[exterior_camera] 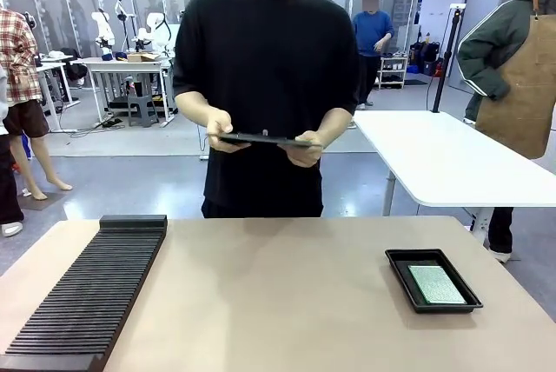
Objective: Inspect the PCB.
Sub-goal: Place the Blank PCB in the ESD tray.
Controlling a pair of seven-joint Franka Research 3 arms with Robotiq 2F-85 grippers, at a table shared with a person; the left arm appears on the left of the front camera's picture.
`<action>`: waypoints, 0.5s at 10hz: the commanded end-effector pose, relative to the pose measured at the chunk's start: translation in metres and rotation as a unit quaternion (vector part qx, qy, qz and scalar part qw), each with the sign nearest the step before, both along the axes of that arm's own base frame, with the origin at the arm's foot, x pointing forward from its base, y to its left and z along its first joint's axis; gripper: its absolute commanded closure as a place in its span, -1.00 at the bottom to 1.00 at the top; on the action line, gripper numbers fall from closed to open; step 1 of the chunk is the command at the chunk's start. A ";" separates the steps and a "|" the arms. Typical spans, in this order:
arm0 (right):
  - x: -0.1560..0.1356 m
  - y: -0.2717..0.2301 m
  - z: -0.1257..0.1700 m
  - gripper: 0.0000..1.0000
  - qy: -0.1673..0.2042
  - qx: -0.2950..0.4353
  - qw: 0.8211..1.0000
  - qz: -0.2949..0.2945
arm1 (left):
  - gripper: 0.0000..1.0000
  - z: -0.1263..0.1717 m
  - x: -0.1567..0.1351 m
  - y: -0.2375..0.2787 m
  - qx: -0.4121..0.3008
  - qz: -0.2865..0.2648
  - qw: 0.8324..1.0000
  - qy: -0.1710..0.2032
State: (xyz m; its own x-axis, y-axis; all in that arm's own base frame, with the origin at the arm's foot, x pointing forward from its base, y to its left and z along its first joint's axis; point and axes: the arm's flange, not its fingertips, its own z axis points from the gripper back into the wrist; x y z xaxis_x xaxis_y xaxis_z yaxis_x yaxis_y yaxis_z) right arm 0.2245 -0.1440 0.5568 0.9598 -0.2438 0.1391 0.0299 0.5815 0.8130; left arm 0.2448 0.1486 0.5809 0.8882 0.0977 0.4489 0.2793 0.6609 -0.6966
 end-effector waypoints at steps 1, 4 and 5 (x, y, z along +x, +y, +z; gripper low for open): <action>0.001 -0.002 0.003 -1.00 -0.001 -0.010 1.000 0.002 | -1.00 0.001 0.000 0.000 0.008 0.000 1.000 0.005; 0.001 -0.002 0.003 -1.00 -0.001 -0.010 1.000 0.002 | -1.00 0.001 0.000 0.000 0.008 0.000 1.000 0.005; 0.001 -0.002 0.003 -1.00 -0.001 -0.010 1.000 0.002 | -1.00 0.001 0.000 0.000 0.008 0.000 1.000 0.005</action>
